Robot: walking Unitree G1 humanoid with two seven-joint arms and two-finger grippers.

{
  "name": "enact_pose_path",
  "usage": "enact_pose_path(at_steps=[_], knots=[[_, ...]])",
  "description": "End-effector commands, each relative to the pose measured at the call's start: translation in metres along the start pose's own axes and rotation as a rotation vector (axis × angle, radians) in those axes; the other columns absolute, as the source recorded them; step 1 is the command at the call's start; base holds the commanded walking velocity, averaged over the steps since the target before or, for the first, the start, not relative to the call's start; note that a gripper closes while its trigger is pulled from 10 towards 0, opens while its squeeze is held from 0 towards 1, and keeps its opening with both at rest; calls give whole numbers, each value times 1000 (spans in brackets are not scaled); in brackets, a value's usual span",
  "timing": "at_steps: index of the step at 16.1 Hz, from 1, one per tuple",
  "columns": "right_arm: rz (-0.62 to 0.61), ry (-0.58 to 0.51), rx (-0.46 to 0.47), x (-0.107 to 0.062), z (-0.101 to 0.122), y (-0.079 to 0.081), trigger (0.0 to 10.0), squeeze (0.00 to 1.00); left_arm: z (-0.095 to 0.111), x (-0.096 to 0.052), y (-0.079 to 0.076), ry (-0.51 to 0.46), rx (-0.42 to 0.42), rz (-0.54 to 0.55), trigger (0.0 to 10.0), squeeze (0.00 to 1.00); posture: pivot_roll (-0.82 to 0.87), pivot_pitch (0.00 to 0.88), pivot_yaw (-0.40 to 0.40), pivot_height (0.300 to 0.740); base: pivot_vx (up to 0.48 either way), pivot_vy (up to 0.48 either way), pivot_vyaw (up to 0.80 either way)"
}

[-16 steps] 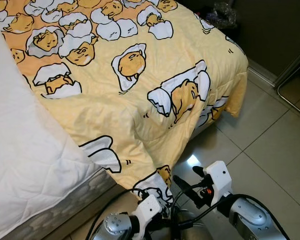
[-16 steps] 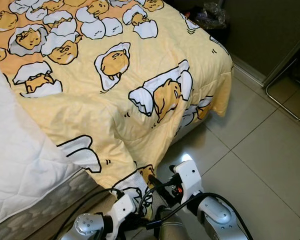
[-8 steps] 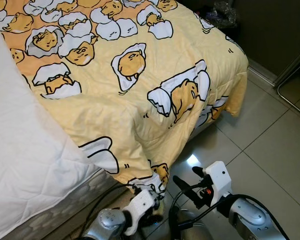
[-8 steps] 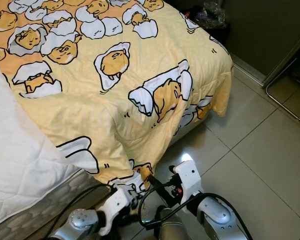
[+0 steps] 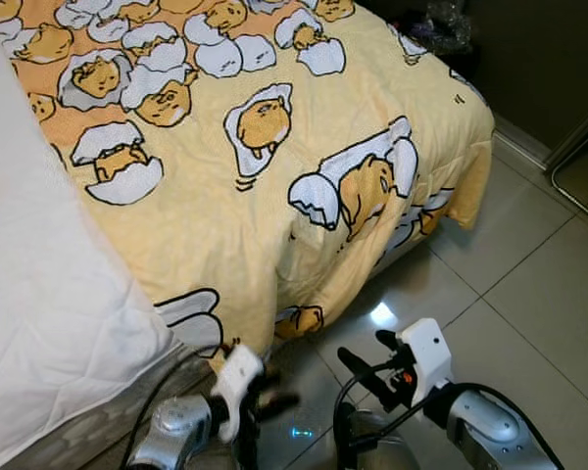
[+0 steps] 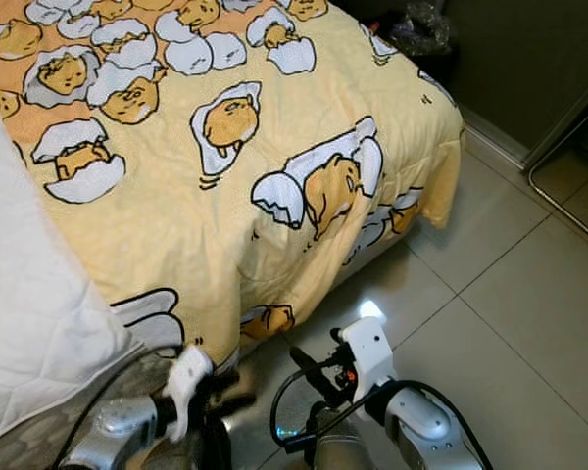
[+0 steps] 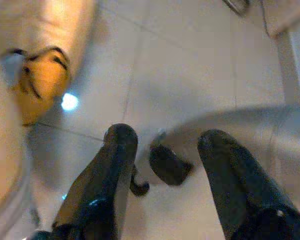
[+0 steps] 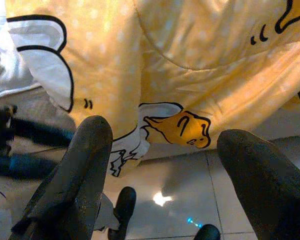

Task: Clean up the room

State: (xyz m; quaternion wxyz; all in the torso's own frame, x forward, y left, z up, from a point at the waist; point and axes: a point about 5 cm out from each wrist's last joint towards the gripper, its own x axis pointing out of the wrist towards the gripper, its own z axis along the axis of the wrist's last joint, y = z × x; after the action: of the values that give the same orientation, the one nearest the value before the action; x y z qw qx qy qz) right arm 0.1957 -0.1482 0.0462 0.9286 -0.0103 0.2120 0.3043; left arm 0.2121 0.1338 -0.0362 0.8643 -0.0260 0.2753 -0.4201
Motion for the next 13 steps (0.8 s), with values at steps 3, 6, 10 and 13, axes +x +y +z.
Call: enact_pose_path(at_steps=[3, 6, 10, 13], knots=[[-5, 9, 10, 5, -4, -2, 10000, 0, 8, -31, 43, -101, -111, 367, 10000, 1000, -216, 176, 64, 740, 0, 0, 0], [-156, -80, 12, 15, 11, -20, 10000, 0, 26, -62, 67, -240, -95, 657, 10000, 0, -190, 106, 89, 740, 0, 0, 0], [-360, -201, 56, 26, 28, -46, 10000, 0, 61, -80, 52, -437, 8, 835, 10000, 0, -152, 0, 119, 740, 0, 0, 0], [-467, -252, 35, 38, 39, -55, 10000, 0, 84, -73, 36, -517, -37, 904, 10000, 0, -158, 0, 147, 740, 0, 0, 0]])
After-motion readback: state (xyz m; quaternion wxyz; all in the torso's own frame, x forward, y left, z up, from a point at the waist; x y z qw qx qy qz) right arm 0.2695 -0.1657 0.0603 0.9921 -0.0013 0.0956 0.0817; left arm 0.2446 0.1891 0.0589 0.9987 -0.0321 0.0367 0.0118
